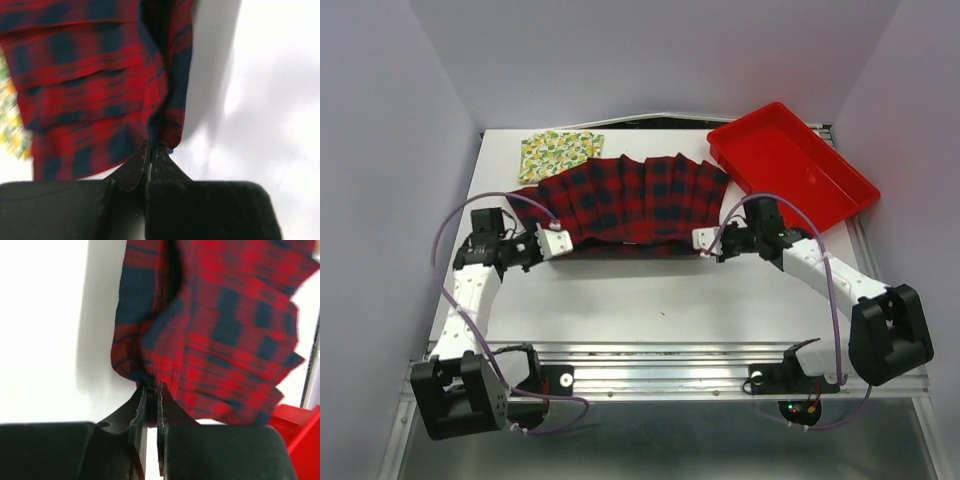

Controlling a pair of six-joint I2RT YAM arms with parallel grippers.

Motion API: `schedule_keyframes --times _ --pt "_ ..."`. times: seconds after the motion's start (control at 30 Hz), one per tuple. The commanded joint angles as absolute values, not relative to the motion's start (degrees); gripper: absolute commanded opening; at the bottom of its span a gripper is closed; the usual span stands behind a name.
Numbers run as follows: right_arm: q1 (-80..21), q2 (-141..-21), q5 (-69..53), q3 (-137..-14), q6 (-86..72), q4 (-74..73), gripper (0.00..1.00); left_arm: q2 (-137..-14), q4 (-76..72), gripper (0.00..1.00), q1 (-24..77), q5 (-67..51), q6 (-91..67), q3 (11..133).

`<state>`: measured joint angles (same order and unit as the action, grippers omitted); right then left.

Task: Fold and stack the skirts
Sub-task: Fold the skirt

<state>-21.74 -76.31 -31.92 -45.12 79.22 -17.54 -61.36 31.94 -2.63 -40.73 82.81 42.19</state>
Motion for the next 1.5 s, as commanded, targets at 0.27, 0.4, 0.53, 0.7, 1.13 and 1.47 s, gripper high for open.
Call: schedule_keyframes --times 0.27,0.4,0.53,0.7,1.13,1.47 --pt "-15.9 -78.0 -25.1 -67.3 34.7 -12.3 0.01 -52.3 -3.6 0.0 -18.9 -45.1 24.7 46.6" --pt "-15.9 -82.0 -19.7 -80.2 21.4 -8.8 0.01 -51.7 -11.7 0.0 -17.9 -41.0 13.3 50.1" --pt "-15.9 -83.3 -13.4 -85.8 15.7 -7.4 0.01 -51.1 -18.6 0.0 -15.6 -36.1 9.5 53.2" --pt "-15.9 -84.3 -11.0 -93.6 15.9 -3.4 0.01 -54.7 -19.6 0.0 -12.9 -34.1 11.4 63.3" --pt "-15.9 -77.5 -13.5 -102.1 21.1 -2.5 0.01 -52.6 -19.7 0.0 -9.8 -32.9 13.3 73.4" --pt "-15.9 -55.3 -19.8 -85.1 23.8 -13.4 0.01 -28.8 -8.5 0.0 -9.8 -33.7 13.6 62.3"
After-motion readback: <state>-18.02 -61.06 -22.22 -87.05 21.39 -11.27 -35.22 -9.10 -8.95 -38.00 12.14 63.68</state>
